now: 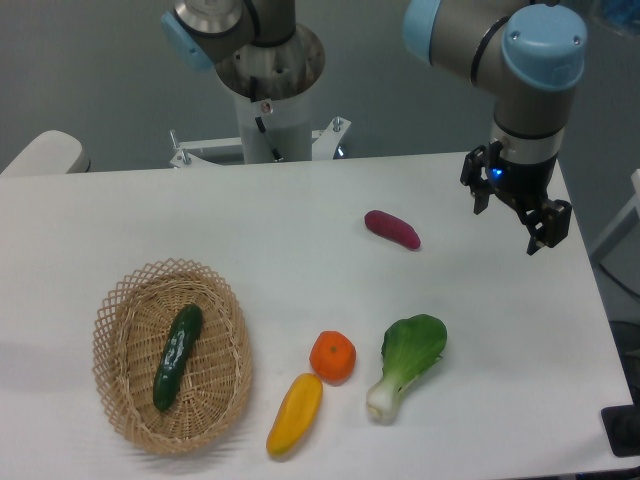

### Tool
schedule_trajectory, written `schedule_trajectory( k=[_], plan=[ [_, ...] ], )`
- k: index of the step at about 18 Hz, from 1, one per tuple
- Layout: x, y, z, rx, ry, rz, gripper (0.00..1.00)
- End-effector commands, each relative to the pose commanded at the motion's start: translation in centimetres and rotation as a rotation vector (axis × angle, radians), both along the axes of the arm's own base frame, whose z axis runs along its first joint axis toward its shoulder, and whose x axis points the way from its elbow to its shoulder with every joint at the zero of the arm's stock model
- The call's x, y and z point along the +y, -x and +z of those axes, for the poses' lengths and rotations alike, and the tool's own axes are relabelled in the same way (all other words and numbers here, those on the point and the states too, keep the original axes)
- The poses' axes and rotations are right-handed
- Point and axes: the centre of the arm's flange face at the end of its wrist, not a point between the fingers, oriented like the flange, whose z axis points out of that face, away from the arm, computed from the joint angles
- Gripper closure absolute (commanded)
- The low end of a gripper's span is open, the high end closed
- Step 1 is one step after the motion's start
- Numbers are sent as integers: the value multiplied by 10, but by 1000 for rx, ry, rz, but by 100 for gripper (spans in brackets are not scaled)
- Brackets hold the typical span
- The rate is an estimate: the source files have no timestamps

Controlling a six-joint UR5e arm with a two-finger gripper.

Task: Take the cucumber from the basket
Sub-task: 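Move the open gripper over the wicker basket above the green cucumber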

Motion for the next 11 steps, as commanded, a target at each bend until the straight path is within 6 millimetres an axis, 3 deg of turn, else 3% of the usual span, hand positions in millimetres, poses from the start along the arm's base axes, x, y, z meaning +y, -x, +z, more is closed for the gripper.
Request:
schedule_trajectory(
  k=[6,9,11],
  plan=[
    [11,-9,-3,-11,1,-5,0],
    [19,-24,-8,-34,3,0,0],
    [28,-39,-1,-47,-19,111,0]
  ],
)
